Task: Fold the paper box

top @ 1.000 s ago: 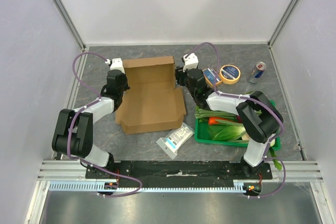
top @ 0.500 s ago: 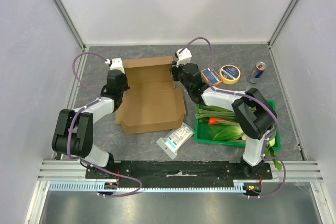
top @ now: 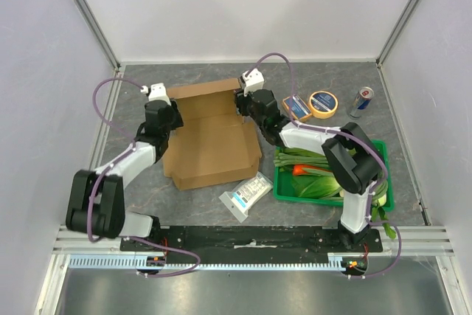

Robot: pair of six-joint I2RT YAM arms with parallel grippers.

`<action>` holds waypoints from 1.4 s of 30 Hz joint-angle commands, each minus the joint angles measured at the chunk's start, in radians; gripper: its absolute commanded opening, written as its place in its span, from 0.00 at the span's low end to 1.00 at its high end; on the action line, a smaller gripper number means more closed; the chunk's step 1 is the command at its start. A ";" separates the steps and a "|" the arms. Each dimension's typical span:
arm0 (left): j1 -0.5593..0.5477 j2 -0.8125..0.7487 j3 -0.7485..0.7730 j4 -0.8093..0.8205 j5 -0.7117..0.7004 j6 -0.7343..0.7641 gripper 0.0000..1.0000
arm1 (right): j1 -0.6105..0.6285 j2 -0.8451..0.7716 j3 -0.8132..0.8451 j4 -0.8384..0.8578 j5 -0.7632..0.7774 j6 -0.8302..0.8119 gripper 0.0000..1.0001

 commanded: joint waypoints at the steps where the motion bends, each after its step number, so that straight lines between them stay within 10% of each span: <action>1: 0.001 -0.169 -0.040 -0.101 0.038 -0.184 0.64 | 0.001 -0.129 -0.020 -0.096 -0.017 -0.019 0.62; 10: 0.180 -0.608 -0.140 -0.335 0.380 -0.437 0.82 | -0.194 -0.247 -0.011 -0.379 -0.396 0.136 0.83; 24: 0.426 -0.063 0.268 -0.264 0.976 -0.546 0.63 | -0.308 0.015 0.383 -0.467 -0.867 0.495 0.85; 42: 0.428 0.029 0.238 -0.249 0.943 -0.464 0.24 | -0.294 0.100 0.293 -0.332 -0.856 0.520 0.34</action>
